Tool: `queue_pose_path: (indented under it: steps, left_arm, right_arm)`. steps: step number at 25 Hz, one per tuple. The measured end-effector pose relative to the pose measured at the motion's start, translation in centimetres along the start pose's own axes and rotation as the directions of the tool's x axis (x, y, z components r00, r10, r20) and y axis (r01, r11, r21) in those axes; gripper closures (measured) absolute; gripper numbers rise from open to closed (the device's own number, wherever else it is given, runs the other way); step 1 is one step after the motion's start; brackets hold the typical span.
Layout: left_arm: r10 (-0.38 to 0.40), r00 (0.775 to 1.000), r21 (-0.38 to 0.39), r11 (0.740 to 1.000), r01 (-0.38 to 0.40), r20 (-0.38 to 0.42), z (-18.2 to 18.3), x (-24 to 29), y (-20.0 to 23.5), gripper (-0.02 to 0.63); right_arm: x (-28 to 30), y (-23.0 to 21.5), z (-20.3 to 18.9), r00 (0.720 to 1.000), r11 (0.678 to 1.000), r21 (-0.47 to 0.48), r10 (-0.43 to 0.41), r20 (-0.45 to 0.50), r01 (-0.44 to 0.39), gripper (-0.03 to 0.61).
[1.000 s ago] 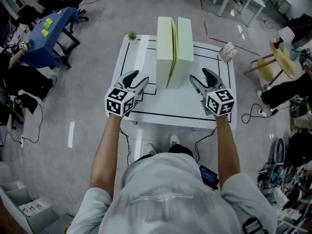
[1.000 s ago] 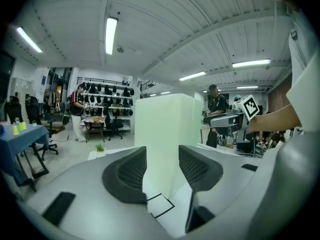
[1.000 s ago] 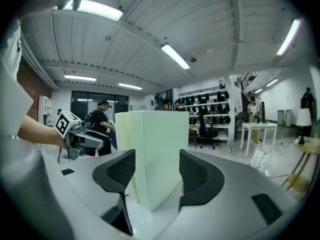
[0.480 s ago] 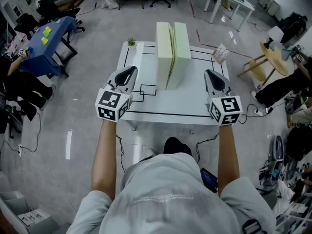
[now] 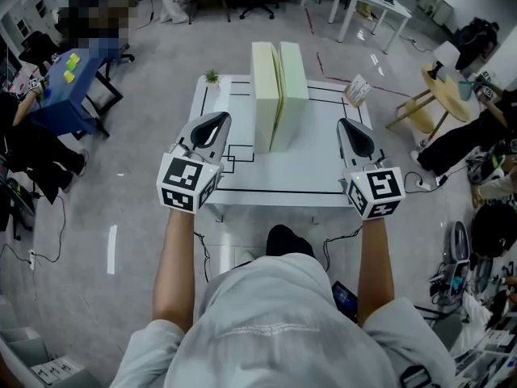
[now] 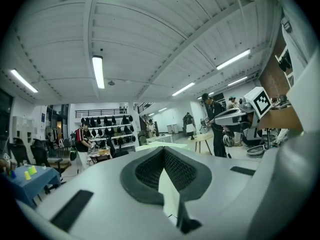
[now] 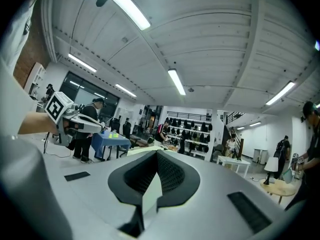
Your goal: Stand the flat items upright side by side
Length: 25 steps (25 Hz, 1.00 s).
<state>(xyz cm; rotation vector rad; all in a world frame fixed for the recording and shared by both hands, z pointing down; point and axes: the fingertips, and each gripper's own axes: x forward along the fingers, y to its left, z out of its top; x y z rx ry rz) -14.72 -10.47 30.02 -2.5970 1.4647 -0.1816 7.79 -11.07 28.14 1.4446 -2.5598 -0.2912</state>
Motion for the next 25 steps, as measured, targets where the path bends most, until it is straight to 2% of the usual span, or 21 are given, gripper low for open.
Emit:
queue_pose_path:
  steps: [9, 13, 18, 25]
  left_arm:
    - [-0.033, 0.999, 0.043, 0.999, 0.032, 0.027, 2.2, -0.1, -1.0, 0.594]
    - [-0.045, 0.999, 0.011, 0.999, 0.045, 0.025, 2.2, -0.1, -0.9, 0.594]
    - [-0.057, 0.998, 0.034, 0.998, 0.056, 0.02, 2.2, -0.1, -1.0, 0.592]
    - [-0.043, 0.999, 0.027, 0.999, 0.043, 0.005, 1.2, 0.2, 0.0, 0.592]
  right_arm:
    - [-0.4, 0.4, 1.1, 1.0, 1.0, -0.016, 0.002, 0.008, -0.002, 0.55]
    - [-0.2, 0.6, 0.8, 1.0, 1.0, -0.02, 0.004, 0.003, -0.004, 0.55]
    - [0.4, 0.8, 0.2, 1.0, 1.0, -0.03, 0.004, -0.02, -0.004, 0.551]
    - [1.5, 1.3, -0.4, 0.999, 0.999, -0.031, 0.018, -0.036, -0.019, 0.551]
